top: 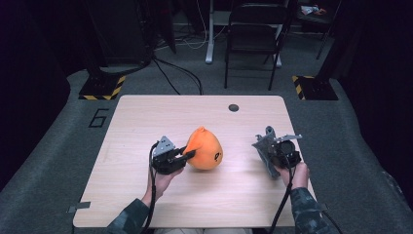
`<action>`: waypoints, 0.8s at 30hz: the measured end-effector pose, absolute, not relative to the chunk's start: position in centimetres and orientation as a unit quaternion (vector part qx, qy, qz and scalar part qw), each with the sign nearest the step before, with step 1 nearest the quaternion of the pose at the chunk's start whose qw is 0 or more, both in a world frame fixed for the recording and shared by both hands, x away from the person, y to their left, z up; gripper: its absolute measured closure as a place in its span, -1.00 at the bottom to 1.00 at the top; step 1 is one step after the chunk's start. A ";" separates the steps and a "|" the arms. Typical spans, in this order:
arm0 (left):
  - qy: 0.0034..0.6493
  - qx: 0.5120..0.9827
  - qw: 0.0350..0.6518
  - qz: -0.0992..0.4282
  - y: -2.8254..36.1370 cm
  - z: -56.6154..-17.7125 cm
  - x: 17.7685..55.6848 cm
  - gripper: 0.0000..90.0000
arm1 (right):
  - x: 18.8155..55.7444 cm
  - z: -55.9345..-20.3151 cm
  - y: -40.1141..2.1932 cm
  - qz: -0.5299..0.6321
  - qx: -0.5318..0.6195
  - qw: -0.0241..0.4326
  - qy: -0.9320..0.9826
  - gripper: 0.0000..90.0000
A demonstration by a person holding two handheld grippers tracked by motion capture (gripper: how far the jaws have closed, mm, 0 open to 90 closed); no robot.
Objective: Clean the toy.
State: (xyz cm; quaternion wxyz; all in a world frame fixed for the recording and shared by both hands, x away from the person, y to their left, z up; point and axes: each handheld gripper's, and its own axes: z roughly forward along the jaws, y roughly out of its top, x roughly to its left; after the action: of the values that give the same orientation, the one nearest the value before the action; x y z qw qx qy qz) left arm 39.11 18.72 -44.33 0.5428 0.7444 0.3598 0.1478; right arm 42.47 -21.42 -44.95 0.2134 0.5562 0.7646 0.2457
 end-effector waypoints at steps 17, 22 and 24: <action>0.405 0.761 0.495 0.106 21.1 -47.3 36.9 0.51 | 43.5 -48.9 -22.4 0.186 0.572 0.201 0.773 0.43; 0.382 0.791 0.444 0.174 20.7 -47.3 36.9 0.32 | 43.5 -49.1 -22.3 0.186 0.570 0.204 0.773 -0.07; 0.378 0.795 0.437 0.187 20.4 -47.2 36.7 0.26 | 43.4 -49.0 -22.4 0.187 0.566 0.209 0.776 -0.25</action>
State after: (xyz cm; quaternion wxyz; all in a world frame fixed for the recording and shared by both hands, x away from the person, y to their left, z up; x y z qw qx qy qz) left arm 36.73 20.40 -47.24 0.4368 0.7947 0.3777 0.1871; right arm 43.38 -22.35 -49.00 0.2090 0.5657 0.7755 0.1868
